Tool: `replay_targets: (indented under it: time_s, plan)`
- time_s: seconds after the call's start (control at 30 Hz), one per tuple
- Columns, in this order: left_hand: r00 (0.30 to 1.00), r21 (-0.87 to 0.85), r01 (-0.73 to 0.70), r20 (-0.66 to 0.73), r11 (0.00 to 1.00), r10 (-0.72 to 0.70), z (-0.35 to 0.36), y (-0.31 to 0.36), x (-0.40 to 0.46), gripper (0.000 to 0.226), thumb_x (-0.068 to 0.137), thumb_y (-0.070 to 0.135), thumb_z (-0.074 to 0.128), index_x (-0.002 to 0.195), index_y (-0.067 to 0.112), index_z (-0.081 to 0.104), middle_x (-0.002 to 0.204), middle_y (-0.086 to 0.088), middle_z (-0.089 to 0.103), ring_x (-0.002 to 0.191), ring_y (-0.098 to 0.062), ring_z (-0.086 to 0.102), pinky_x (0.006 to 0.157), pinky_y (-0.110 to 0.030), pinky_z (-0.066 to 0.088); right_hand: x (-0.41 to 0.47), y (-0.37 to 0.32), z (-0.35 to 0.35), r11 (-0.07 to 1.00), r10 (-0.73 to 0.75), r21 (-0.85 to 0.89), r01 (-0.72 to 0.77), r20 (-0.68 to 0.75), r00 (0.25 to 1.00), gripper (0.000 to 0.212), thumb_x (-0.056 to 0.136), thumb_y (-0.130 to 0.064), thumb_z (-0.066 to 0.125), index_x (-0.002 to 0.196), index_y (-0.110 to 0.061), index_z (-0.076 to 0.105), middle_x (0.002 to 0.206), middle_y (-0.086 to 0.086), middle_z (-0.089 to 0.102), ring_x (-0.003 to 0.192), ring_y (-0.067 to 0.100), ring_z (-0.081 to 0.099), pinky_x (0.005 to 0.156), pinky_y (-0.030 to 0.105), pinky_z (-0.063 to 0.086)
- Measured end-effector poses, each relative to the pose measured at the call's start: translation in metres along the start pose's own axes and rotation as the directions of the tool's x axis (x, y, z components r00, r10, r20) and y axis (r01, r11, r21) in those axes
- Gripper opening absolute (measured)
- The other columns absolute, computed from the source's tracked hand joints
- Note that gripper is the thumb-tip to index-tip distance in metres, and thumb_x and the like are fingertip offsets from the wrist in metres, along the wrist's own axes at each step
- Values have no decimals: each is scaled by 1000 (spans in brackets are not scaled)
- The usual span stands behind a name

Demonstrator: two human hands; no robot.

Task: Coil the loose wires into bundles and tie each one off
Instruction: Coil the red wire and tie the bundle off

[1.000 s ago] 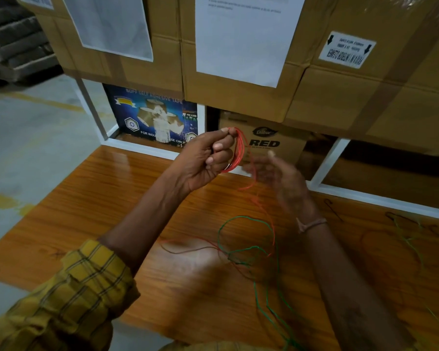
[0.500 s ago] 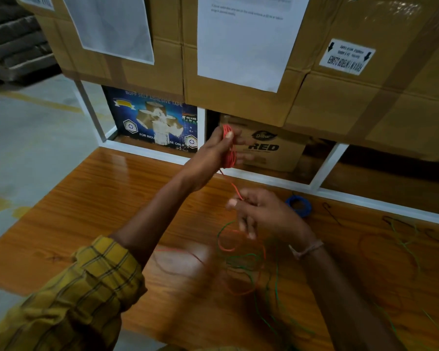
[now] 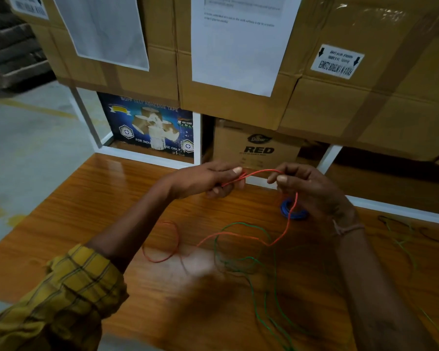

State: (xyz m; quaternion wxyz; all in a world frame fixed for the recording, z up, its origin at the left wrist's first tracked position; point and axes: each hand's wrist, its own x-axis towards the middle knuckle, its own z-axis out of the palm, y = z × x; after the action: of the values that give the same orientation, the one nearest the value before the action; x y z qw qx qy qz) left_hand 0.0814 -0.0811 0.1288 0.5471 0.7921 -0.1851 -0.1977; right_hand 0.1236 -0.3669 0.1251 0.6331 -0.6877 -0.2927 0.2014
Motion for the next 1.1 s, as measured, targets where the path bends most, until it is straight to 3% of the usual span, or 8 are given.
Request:
replay_targets:
  time_s: [0.13, 0.3, 0.57, 0.67, 0.73, 0.87, 0.97, 1.1]
  plan:
    - [967, -414, -65, 200, 908, 160, -1, 7, -4, 42, 117, 30, 25, 114, 3, 57, 67, -1, 24, 54, -16, 19, 52, -35, 16, 11, 13, -3, 984, 3, -174, -24, -117, 993, 18, 102, -14, 59, 102, -20, 77, 104, -5, 76, 90, 3, 63, 82, 28, 49]
    - [950, -807, -164, 26, 568, 312, 4, 16, 5, 48, 115, 29, 22, 131, -4, 53, 68, 1, 30, 55, -12, 25, 57, -29, 28, 23, 38, 23, 968, 27, -243, -63, -150, 988, 24, 100, -28, 60, 109, -12, 76, 108, -7, 77, 106, 9, 66, 93, 31, 51]
    - [956, -931, -274, -236, 241, 175, 5, 17, 21, 49, 114, 29, 32, 134, -8, 57, 62, 7, 39, 54, -6, 21, 52, -21, 32, 24, 64, 54, 961, 132, -219, -171, -182, 974, 34, 107, -38, 49, 140, -37, 58, 133, -13, 69, 133, 1, 54, 117, 32, 40]
    - [945, -924, -326, -314, 200, 87, -2, 11, 20, 45, 111, 32, 38, 114, -2, 68, 58, 8, 29, 50, -6, 17, 45, -20, 28, 18, 65, 55, 977, 173, -78, -200, -261, 950, 39, 110, -36, 41, 147, -30, 51, 130, -17, 69, 125, -10, 57, 98, 7, 45]
    - [933, -912, -356, -359, 206, 21, -5, 7, 17, 45, 112, 35, 39, 95, 6, 68, 54, 9, 25, 46, -6, 15, 42, -20, 21, 18, 69, 51, 983, 182, 42, -178, -327, 927, 41, 110, -39, 39, 139, -18, 61, 128, -12, 72, 125, 1, 61, 98, 12, 47]
    - [914, -890, -385, -404, 246, -32, -8, 1, 11, 45, 114, 32, 41, 81, 14, 64, 44, 9, 32, 36, -5, 19, 39, -20, 17, 33, 107, 32, 902, 413, 352, -251, -527, 743, 49, 109, -46, 38, 120, -9, 67, 118, 7, 76, 113, 19, 71, 95, 37, 55]
    - [908, -880, -411, -418, 237, 26, -10, 2, 5, 46, 116, 30, 37, 81, 15, 63, 42, 9, 32, 39, -7, 12, 40, -21, 15, 48, 171, 8, 840, 510, 272, -468, -690, 514, 61, 93, -69, 38, 111, -18, 66, 110, 8, 75, 99, 24, 72, 93, 48, 57]
    - [894, -879, -448, -437, 166, 101, -12, -2, -2, 55, 118, 26, 28, 78, 16, 64, 43, 8, 34, 38, -6, 16, 41, -21, 15, 55, 197, 0, 761, 477, 133, -635, -778, 408, 37, 103, -49, 42, 108, -17, 59, 96, 9, 60, 71, 19, 56, 60, 37, 45]
